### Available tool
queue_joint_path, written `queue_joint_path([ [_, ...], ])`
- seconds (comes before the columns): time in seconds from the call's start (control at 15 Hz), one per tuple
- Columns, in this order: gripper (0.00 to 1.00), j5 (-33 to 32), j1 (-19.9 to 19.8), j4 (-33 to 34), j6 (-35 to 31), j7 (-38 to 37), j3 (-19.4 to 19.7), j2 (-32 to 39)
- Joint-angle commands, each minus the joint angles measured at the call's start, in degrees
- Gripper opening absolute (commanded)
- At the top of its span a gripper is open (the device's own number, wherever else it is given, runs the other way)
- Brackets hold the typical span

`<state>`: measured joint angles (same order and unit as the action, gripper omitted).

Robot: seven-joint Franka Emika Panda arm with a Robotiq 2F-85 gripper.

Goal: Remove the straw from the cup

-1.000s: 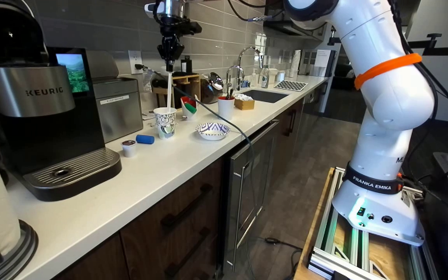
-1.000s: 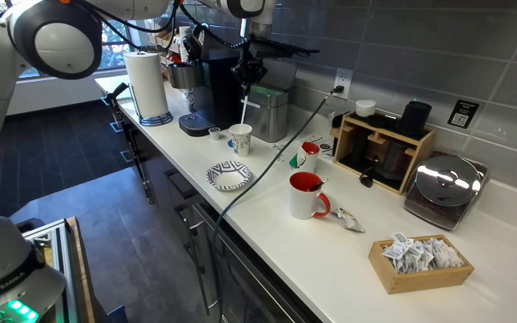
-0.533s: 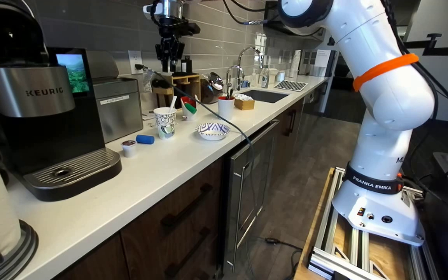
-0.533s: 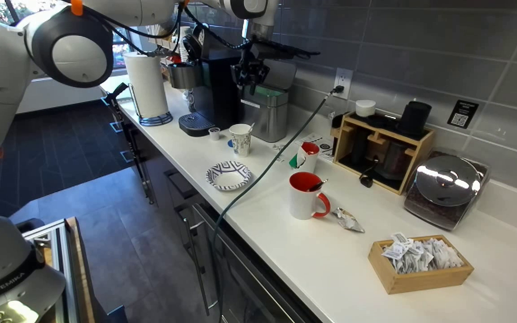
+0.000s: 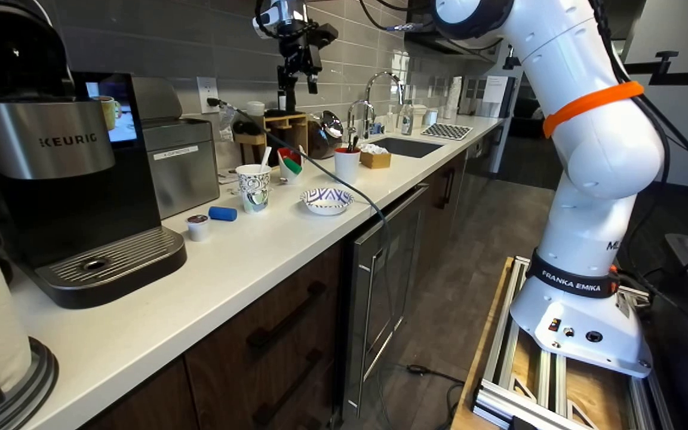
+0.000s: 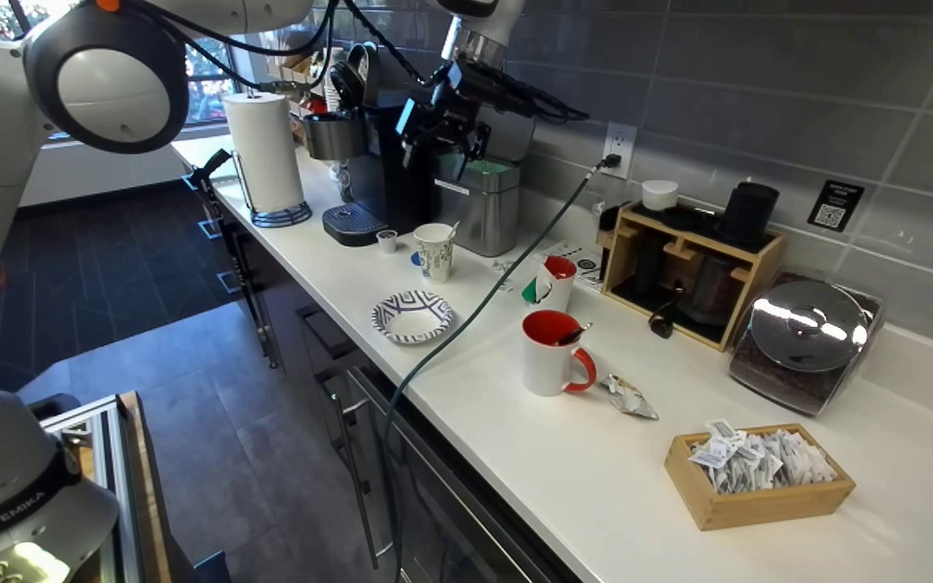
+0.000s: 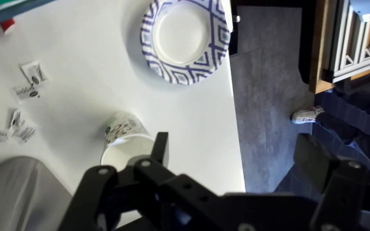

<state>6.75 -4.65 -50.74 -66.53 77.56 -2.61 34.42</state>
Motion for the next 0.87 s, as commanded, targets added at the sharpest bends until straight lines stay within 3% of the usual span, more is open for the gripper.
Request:
queue_joint_path([
  [0.0, 1.0, 1.7, -1.9, -7.1, 4.3, -6.1, 1.6, -4.5],
  [0.67, 1.0, 8.4, -5.7, -34.9, -1.1, -28.4, 6.8, -19.5],
  [0.73, 1.0, 6.1, -5.3, -26.0, 2.4, -24.8, 5.8, -13.8],
  [0.8, 1.0, 6.8, -5.7, -28.3, 2.0, -26.0, 6.1, -15.2],
])
